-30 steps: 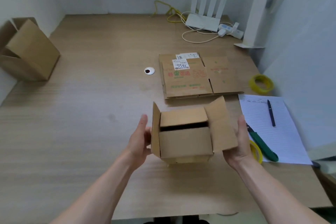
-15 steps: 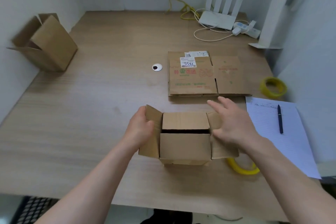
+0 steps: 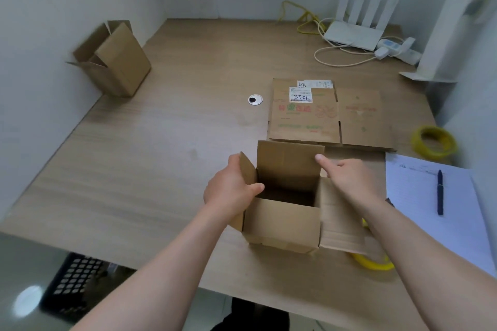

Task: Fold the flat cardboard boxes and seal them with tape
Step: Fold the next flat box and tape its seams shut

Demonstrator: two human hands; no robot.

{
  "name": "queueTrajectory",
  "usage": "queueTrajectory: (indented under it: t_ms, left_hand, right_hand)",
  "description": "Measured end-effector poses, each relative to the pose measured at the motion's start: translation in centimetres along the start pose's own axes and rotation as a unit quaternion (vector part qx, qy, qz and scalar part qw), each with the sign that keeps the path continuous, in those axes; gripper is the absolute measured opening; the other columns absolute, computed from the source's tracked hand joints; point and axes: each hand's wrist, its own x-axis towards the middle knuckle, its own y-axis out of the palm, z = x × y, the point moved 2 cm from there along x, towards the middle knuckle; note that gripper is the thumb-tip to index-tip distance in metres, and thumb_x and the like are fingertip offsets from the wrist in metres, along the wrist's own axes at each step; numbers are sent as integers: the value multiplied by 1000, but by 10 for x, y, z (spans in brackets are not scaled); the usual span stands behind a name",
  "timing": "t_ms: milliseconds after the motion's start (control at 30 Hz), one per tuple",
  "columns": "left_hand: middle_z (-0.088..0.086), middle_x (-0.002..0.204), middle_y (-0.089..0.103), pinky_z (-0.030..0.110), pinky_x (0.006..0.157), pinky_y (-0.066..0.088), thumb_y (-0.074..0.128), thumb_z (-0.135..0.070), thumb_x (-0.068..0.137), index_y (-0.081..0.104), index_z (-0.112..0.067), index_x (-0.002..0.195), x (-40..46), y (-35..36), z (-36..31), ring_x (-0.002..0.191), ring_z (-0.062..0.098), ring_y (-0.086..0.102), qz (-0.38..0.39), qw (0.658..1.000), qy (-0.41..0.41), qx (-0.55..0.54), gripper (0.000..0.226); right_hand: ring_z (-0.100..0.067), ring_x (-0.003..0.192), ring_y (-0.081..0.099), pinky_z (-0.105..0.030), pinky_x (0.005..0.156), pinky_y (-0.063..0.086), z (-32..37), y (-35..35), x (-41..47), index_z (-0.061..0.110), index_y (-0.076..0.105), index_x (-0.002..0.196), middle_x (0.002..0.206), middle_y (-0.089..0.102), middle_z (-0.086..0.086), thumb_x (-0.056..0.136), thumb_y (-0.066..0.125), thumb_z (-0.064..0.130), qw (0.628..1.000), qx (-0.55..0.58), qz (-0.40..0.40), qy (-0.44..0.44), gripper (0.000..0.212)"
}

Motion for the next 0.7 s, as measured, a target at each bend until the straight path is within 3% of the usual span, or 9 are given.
queueTrajectory:
  t_ms: [67,167,233,333,433,500,600,700]
  left_hand:
    - [-6,89,58,33,62,39,62,-62,78,38,-25,120,-1,-4,-3,80,23,52,-37,996,-25,83,60]
    - [-2,84,58,32,60,37,67,-62,75,34,-23,102,0,-12,0,75,25,48,-39,987,-43,150,58]
    - [-3,81,54,31,59,36,73,-64,68,31,-22,103,1,-16,6,77,25,51,-16,982,-42,184,69]
    - [-8,75,46,31,57,33,73,-64,60,30,-20,123,0,-18,14,78,25,51,39,978,-10,204,87]
    - [-7,94,56,32,64,39,71,-78,48,4,-30,147,0,-25,22,90,25,59,88,977,26,191,129]
    - [-5,110,58,33,66,43,70,-86,38,-12,-38,148,0,-31,25,99,24,61,102,980,51,164,146]
    - [-1,126,55,36,73,50,78,-80,35,-18,-43,145,2,-33,24,108,26,59,120,984,91,98,151]
    - [3,137,46,35,82,49,90,-52,51,-19,-43,145,16,-38,34,116,30,55,131,983,105,68,144]
  right_hand:
    - [-22,46,39,-30,51,23,4,2,-2,20,30,46,39,31,7,83,52,72,1000,-7,-18,1,68]
    - [-22,50,40,-32,51,24,5,4,-8,21,31,49,48,36,2,86,50,70,999,-15,-34,0,64]
    - [-23,53,41,-33,52,26,3,5,-14,20,33,51,52,40,-2,88,49,69,999,-13,-38,8,64]
    - [-24,57,44,-37,57,30,-1,7,-19,17,37,54,56,43,-5,89,45,70,999,-16,-44,17,64]
    - [-23,55,42,-37,56,30,2,10,-20,18,36,57,56,41,-4,87,46,73,998,-8,-48,32,63]
    - [-23,54,39,-35,54,27,8,15,-18,19,32,56,55,37,-3,86,49,72,997,1,-64,44,63]
    - [-24,52,36,-35,53,23,25,32,-18,21,29,53,52,34,-2,86,50,72,996,16,-78,49,65]
    - [-23,50,36,-35,52,23,45,54,-18,21,28,52,50,32,-1,86,52,70,994,27,-89,56,65]
